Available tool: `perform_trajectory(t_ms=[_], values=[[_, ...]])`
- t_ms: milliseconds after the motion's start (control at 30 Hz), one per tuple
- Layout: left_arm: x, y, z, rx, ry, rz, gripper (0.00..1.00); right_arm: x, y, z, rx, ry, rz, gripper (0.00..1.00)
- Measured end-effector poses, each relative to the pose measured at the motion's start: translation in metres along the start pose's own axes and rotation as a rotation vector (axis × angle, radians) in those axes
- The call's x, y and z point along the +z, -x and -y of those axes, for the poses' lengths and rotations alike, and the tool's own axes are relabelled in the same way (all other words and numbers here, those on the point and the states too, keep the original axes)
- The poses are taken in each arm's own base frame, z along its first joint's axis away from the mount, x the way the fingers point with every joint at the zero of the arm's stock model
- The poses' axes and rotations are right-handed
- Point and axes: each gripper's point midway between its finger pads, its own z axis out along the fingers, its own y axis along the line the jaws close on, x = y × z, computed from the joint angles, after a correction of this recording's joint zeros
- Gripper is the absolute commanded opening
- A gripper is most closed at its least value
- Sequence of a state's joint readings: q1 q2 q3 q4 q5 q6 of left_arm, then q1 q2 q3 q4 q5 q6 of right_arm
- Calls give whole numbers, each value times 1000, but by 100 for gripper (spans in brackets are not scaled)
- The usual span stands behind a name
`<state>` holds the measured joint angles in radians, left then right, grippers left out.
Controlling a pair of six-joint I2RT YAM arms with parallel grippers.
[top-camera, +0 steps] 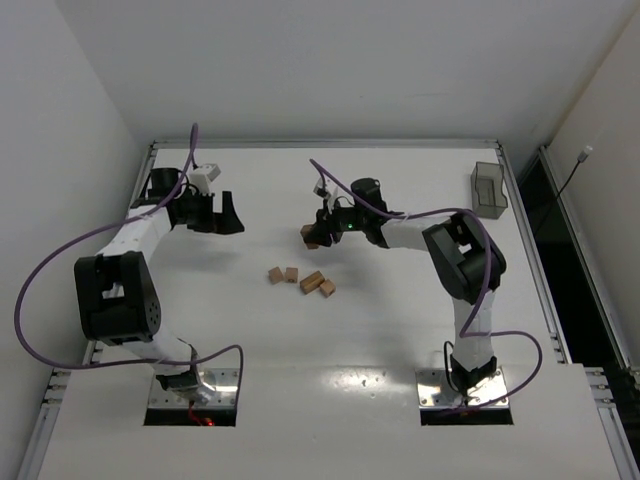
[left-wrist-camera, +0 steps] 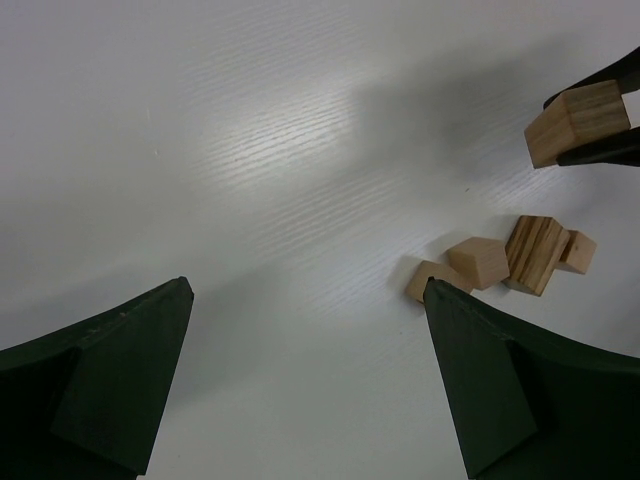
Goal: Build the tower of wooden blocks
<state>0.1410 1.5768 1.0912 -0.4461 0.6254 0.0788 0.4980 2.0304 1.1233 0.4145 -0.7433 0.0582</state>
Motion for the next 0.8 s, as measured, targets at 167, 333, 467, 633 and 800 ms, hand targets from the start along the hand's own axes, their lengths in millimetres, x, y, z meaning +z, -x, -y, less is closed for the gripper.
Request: perform_trajectory(t_ms=[167,333,467,633,800], values=[[1,7,1,31,-2,1,99,5,-5,9,-4,-28,-42,2],[1,15,5,57,-8,1,99,8,-12,13,5,-58,-84,0],[9,19,19,94,-66,-19,99,8,-18,7,-3,-29,-75,0],[28,-2,75,178,-258,-107,95,5,-23,-10,-21,77,-62,0],[36,-21,138,312,-451,-197,86,1,-18,-35,-126,262,-70,0]])
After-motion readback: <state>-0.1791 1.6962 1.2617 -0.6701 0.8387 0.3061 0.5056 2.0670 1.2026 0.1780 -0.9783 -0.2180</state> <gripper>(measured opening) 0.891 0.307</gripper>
